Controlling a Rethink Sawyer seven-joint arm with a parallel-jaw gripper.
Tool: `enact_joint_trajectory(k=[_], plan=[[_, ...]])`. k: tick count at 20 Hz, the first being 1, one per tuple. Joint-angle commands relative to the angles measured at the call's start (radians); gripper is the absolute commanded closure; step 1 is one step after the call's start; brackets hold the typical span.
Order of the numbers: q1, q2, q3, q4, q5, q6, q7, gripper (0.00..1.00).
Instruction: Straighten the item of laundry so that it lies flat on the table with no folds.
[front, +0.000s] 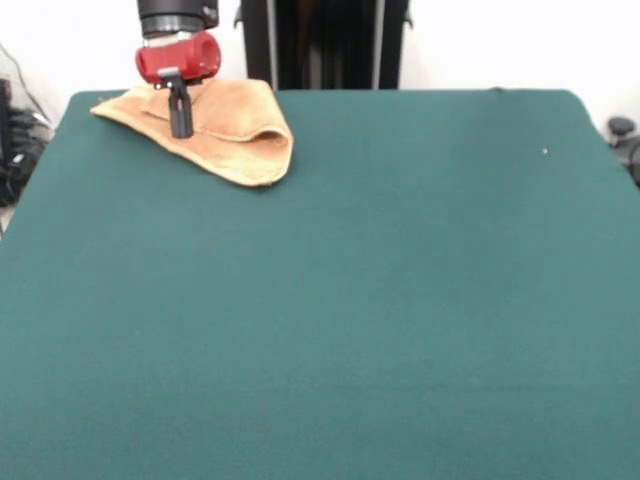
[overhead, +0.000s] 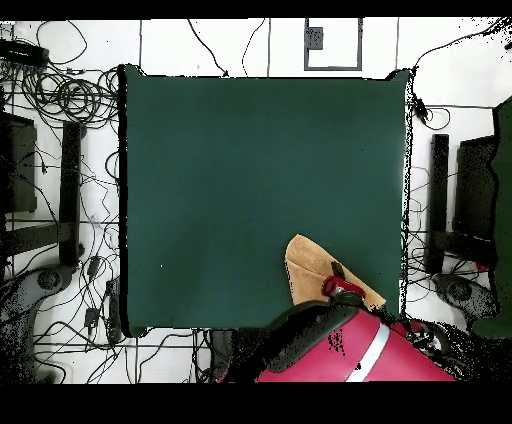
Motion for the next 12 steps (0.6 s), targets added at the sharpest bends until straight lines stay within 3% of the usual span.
enact_joint_trajectory(k=[1, 4, 8, 12], plan=[[-0.006, 0.052, 0.166, 0.032, 0.046, -0.049, 0.005, 1.00], [0.001, 0.050, 0.164, 0.031, 0.044, -0.031, 0.013, 1.00], [0.041, 0.045, 0.148, 0.009, -0.012, 0.090, 0.054, 1.00], [0.084, 0.042, 0.143, -0.021, -0.126, 0.267, 0.144, 1.00]])
